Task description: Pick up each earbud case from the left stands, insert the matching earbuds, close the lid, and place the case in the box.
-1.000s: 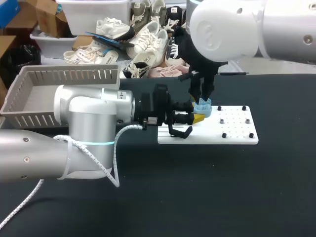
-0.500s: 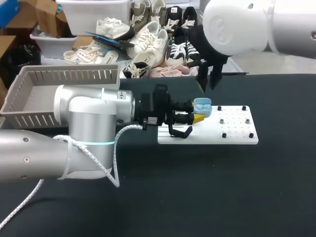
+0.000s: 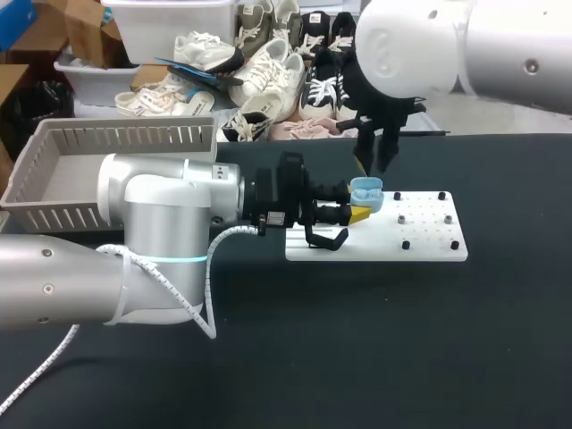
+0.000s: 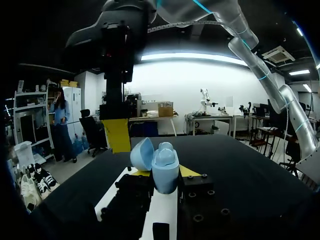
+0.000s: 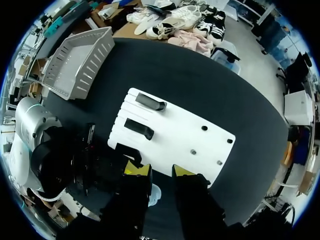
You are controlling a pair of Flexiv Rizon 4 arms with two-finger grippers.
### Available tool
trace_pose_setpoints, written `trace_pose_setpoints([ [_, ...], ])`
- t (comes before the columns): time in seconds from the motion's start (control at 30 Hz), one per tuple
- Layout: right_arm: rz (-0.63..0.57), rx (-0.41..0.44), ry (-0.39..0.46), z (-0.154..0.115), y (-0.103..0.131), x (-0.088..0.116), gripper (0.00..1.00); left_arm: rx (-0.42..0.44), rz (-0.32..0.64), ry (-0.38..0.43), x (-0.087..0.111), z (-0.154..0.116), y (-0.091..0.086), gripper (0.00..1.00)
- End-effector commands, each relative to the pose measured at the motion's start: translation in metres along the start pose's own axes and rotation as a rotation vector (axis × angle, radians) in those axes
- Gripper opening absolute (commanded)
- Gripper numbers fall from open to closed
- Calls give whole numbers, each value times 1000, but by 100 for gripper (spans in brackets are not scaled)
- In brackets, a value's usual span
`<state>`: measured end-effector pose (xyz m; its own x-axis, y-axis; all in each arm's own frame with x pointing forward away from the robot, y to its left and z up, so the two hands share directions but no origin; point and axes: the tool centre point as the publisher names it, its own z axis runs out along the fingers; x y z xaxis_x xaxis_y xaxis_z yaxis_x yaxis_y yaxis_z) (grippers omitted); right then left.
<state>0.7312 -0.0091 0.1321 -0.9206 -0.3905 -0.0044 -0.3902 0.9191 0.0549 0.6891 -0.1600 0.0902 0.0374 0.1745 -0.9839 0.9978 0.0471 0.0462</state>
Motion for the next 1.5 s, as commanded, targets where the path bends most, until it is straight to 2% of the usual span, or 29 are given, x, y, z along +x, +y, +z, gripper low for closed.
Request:
trace_pose_setpoints([
  [0.03,4,-2,6,0,1,3,23,-5,1,-2,0,0,-1,0],
  [0.37,17,-14,6,-2,7,24,24,-5,1,-2,0,0,-1,0],
  [0.73,41,-25,-9,-3,9,32,23,-5,1,-2,0,0,-1,0],
  [1.03,155,-61,-93,-26,-14,48,24,-5,1,-2,0,0,-1,0],
  [1.27,235,-92,-97,-20,-22,67,24,-5,1,-2,0,0,-1,0],
  [1.5,291,-94,-83,-14,-24,77,23,-64,66,1,-17,-37,19,0],
])
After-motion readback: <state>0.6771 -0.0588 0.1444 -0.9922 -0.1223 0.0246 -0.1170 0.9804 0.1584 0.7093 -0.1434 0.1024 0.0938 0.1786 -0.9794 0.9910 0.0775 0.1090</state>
